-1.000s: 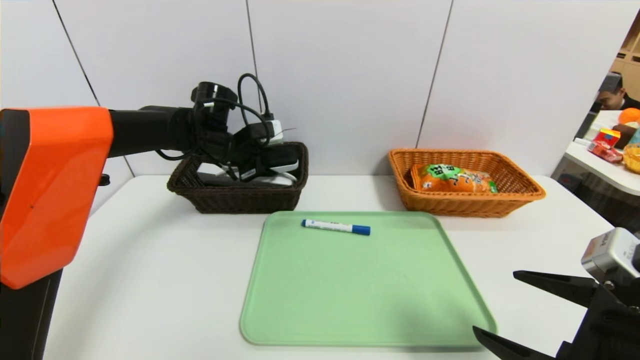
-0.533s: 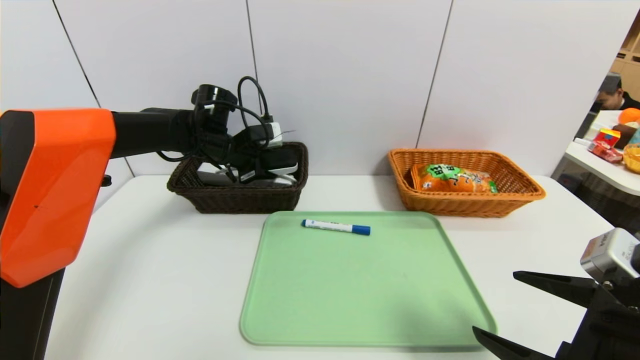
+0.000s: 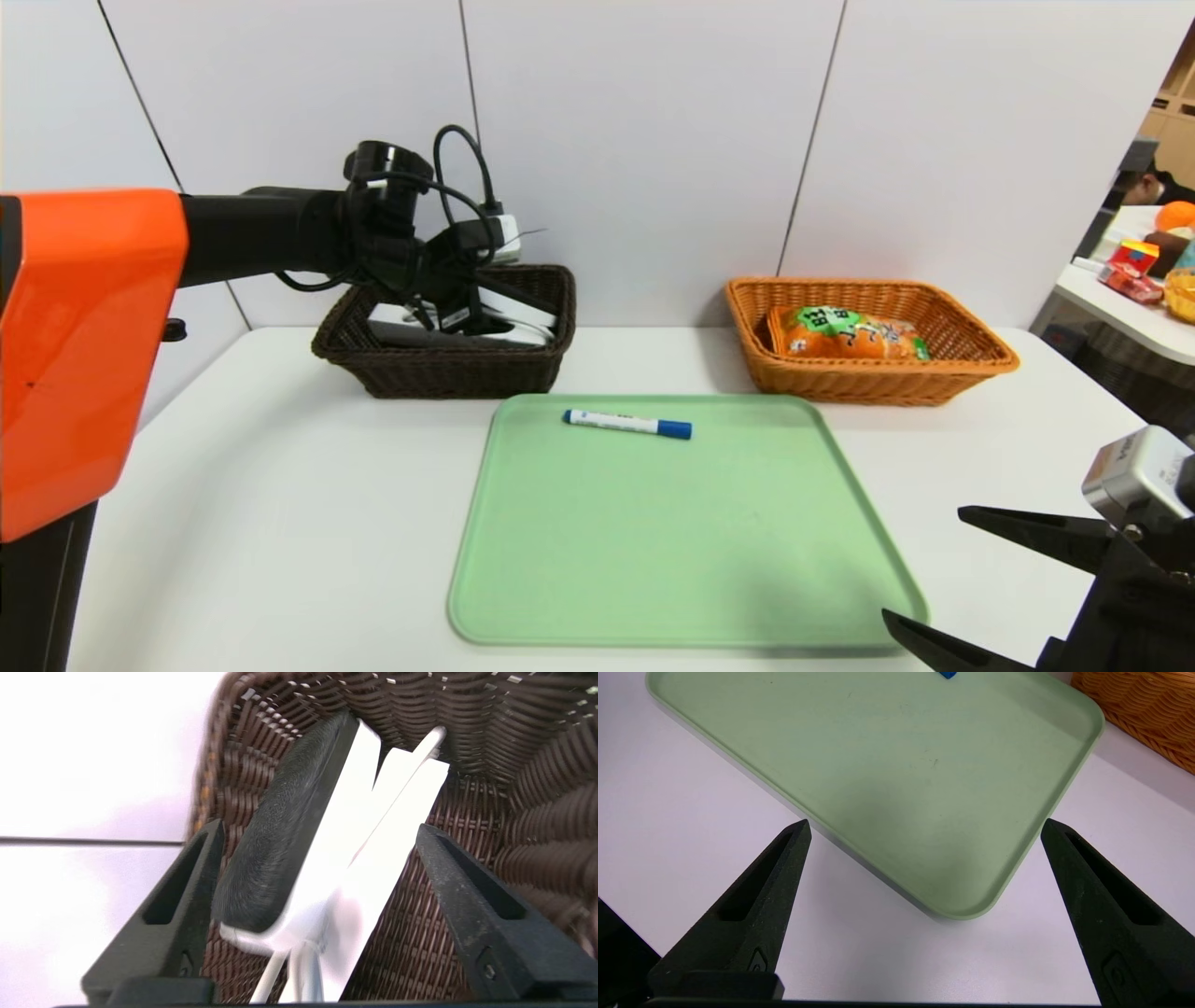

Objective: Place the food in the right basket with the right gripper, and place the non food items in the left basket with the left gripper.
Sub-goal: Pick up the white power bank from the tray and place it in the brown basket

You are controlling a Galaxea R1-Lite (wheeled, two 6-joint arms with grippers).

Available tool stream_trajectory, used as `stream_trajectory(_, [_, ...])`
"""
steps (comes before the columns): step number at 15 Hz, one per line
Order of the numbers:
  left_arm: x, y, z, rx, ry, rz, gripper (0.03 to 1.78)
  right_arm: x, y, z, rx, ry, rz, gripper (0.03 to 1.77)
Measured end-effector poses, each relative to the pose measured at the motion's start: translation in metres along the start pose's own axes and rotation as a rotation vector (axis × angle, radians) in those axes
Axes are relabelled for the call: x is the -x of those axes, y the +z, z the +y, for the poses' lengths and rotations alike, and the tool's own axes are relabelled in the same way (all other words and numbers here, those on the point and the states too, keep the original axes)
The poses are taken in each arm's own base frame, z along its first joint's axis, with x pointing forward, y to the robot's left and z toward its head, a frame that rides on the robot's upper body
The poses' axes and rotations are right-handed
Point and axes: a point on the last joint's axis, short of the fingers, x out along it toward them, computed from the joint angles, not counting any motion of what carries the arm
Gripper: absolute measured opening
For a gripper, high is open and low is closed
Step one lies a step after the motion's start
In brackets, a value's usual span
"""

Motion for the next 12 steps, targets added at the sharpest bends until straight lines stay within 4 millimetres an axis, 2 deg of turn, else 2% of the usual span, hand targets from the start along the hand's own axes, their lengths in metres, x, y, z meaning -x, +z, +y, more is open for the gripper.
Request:
stream_trajectory(6, [0.041, 0.023, 0.001, -0.023, 0.03, -0.029, 1.6, 0.0, 0.0, 0.0, 0.001, 0.0, -0.001, 1.7])
stream_trajectory(9, [0.067, 0.042, -0.007, -0.038, 0.028, -0.055, 1.63, 0.0, 0.0, 0.0, 0.005, 0.0, -0.001, 1.7])
stream_trajectory(12, [0.086, 0.066, -0.025, -0.06, -0.002, -0.094, 1.66, 0.001, -0.001, 0.0, 0.006, 0.002, -0.002, 1.7])
